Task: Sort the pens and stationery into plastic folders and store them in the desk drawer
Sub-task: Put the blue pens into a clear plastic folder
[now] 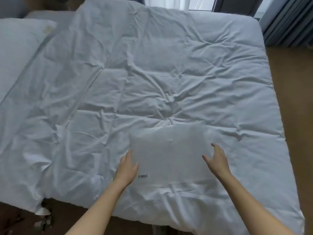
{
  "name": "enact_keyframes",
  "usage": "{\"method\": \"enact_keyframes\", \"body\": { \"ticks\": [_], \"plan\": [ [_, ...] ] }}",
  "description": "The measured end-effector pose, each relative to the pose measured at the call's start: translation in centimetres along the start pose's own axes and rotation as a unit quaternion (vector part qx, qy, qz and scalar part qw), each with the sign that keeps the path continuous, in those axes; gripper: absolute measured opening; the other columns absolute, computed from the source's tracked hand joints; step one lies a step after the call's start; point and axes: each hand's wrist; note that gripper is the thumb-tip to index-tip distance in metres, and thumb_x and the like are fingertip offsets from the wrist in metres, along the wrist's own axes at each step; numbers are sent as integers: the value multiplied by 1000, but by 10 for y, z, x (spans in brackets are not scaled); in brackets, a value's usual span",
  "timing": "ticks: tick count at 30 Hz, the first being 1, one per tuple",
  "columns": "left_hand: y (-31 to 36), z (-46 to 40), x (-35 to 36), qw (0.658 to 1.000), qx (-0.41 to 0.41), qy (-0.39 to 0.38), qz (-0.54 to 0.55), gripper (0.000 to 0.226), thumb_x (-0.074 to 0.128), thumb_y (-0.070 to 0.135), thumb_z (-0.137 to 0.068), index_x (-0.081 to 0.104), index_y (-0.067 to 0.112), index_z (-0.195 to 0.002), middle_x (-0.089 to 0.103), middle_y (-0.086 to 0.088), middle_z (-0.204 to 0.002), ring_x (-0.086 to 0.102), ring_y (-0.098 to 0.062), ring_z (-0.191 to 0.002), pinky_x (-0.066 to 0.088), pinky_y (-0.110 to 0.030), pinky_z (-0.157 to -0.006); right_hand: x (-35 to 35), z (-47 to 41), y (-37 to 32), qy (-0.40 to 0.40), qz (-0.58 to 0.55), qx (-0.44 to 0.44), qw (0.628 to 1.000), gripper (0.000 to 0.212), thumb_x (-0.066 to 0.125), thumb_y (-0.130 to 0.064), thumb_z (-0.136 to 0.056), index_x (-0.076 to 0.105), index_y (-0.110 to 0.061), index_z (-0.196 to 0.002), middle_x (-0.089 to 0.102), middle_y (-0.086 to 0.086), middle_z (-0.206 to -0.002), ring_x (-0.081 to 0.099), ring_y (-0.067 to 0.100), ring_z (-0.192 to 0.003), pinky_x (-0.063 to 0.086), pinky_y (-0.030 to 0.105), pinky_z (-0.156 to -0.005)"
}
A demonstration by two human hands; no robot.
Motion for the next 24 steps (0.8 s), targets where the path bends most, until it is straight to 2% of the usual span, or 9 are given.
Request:
{"method": "enact_keyframes", "body": {
  "ticks": [3,7,11,15,20,22,24],
  "plan": [
    [-16,-22,10,996,-56,50,38,62,55,19,-93,25,11,-147,37,-18,-145,37,-30,-133,33,-38,-106,8,-25,9,10,-19,27,999,67,59,-17,-92,23,-2,-146,30,16,-149,32,29,-136,27,34,-108],
    [-30,-43,23,988,-124,55,78,61,56,19,-93,28,5,-145,40,-21,-144,41,-31,-132,33,-39,-107,23,-49,19,20,-25,47,998,63,58,-16,-92,26,5,-143,35,23,-143,33,34,-133,26,34,-106],
    [-35,-52,32,987,-128,66,66,42,56,16,-93,49,-1,-131,55,-19,-131,52,-30,-120,38,-34,-98,34,-59,21,26,-17,64,997,49,53,-15,-94,36,8,-135,38,28,-135,37,38,-126,28,35,-104],
    [-34,-52,37,980,-138,75,121,34,55,8,-92,53,-4,-124,60,-20,-123,57,-31,-112,41,-32,-92,43,-60,20,5,-25,69,997,32,44,-11,-97,44,6,-125,45,27,-128,44,38,-118,34,34,-91],
    [-33,-44,28,958,-156,84,228,27,58,4,-91,53,-1,-116,60,-21,-117,57,-28,-97,46,-41,-91,36,-57,17,24,-79,73,994,39,49,-9,-95,44,1,-132,51,22,-130,49,35,-119,38,38,-96],
    [-29,-38,22,956,-144,81,242,25,58,3,-91,52,-1,-114,58,-21,-115,54,-23,-94,46,-42,-90,32,-54,13,29,-120,71,990,33,53,-7,-92,50,0,-125,59,16,-112,58,33,-98,44,39,-86],
    [-24,-32,13,955,-130,92,249,27,58,1,-90,51,-4,-116,57,-21,-116,55,-24,-95,46,-41,-89,26,-48,3,19,-152,59,986,24,53,-4,-92,53,-1,-115,58,7,-92,58,22,-72,45,33,-71]
  ]
}}
Point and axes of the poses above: each hand's wrist, its own z-axis away from the middle knuckle, its own x-axis out of the palm, y = z × x
